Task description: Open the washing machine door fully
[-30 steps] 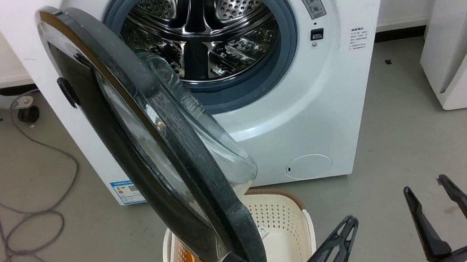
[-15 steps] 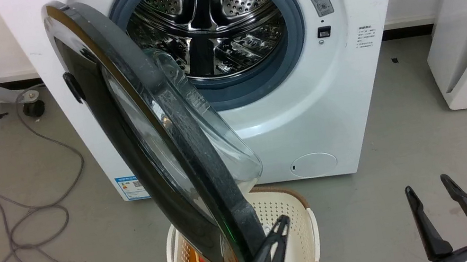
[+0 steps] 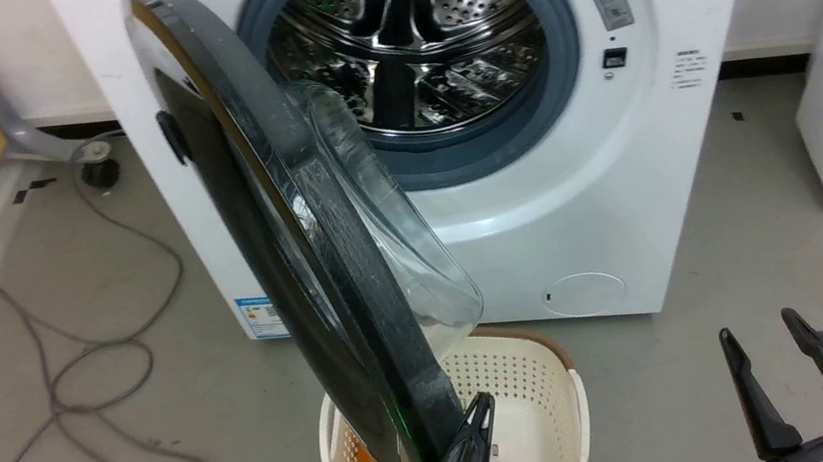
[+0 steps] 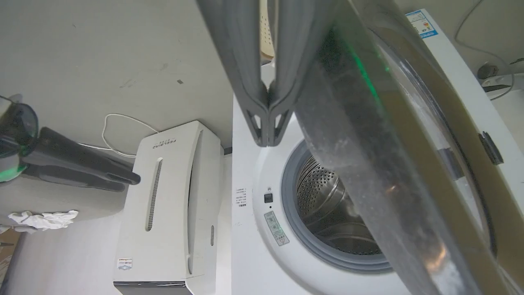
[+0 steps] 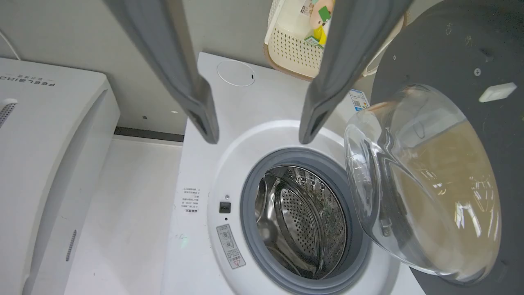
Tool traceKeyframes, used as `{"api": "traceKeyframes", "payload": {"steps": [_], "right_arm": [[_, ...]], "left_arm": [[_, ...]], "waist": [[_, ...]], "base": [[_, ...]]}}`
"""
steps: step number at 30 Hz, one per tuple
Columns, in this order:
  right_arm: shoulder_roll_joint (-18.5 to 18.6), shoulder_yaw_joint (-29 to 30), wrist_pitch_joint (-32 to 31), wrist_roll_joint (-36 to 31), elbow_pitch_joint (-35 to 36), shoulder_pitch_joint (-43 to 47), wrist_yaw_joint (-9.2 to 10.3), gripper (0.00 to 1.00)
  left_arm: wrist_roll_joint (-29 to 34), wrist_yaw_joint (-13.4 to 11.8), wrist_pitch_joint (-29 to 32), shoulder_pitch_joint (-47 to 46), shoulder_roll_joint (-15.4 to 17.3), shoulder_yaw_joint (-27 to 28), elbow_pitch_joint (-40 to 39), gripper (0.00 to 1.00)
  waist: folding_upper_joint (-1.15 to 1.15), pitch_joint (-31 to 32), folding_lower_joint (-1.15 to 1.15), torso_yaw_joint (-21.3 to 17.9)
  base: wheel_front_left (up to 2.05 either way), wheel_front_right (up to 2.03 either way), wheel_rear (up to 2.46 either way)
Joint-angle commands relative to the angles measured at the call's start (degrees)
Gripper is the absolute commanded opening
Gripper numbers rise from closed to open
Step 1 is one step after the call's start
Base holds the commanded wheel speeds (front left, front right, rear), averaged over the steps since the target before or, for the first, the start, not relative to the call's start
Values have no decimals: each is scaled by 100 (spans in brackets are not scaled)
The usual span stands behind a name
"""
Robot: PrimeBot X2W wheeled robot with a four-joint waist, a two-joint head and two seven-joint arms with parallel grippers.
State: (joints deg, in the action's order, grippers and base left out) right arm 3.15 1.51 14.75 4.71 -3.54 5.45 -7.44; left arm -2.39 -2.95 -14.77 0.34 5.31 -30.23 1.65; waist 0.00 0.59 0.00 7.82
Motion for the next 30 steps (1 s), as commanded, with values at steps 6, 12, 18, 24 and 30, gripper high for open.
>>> {"api": "traceKeyframes", "payload": {"steps": [6,12,18,24,30], "right_arm": [[-27,6,25,117,-29,77,-5,100],[-27,-45,25,214,-48,56,-5,100],[-27,-29,25,284,-57,-4,-5,100],[-27,-7,25,321,-81,-28,-5,100],[-27,-5,25,329,-91,-52,-5,100]], "left_arm": [[-12,-78,-23,208,90,126,-111,0],[-10,-89,-23,256,160,220,-102,0],[-9,-101,-23,267,230,314,-107,0],[-37,-170,-23,312,281,454,-111,0],[-81,-260,-23,328,364,665,-73,0]], "waist": [[0,28,0,386],[0,27,0,798],[0,-17,0,1127],[0,-79,0,1367],[0,-141,0,1512]], "base": [[0,0,0],[0,0,0],[0,0,0],[0,0,0],[0,0,0]]}}
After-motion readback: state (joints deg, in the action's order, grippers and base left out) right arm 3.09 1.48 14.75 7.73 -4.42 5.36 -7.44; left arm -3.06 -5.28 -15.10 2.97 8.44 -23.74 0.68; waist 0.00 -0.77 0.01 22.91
